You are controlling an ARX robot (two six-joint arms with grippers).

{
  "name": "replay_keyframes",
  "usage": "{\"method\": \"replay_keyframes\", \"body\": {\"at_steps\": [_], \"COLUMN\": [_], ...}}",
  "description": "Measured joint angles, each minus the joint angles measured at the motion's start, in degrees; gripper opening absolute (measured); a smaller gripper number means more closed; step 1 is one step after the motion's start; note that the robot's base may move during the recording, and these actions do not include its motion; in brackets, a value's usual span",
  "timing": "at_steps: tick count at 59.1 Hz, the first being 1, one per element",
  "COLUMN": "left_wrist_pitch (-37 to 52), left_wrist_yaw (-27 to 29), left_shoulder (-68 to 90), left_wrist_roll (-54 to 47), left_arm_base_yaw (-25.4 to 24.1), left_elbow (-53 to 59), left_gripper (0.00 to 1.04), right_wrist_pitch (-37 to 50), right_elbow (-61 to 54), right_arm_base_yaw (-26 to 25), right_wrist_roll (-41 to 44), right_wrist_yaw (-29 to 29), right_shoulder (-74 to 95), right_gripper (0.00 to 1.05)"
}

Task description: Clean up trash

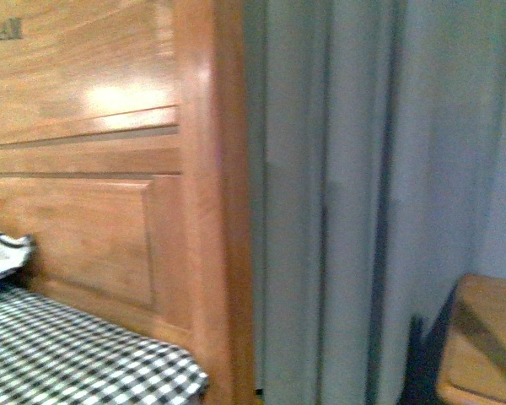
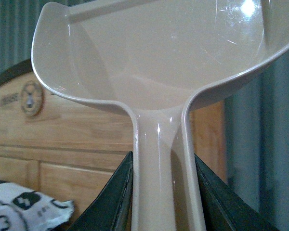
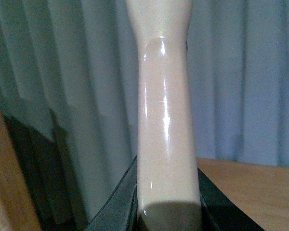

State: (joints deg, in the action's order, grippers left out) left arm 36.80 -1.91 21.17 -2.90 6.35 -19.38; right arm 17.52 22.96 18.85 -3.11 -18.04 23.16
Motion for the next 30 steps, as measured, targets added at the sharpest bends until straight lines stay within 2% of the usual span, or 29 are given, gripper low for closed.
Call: {"method": "replay_keyframes", "body": {"at_steps": [30], "left_wrist_pitch": [0.0], "left_wrist_yaw": [0.0], "left_shoulder": [-0.1], "left_wrist_roll": [0.0], "left_arm_base_yaw": [0.0], "left_elbow": [0.0], "left_gripper": [0.29], "right_wrist_pitch": [0.0], "right_elbow": [0.1], "right_arm_base_yaw": [-0.1], "right_wrist_roll": [0.0], "right_wrist_yaw": [0.0], "right_shoulder": [0.0], "right_gripper": [0.20]}}
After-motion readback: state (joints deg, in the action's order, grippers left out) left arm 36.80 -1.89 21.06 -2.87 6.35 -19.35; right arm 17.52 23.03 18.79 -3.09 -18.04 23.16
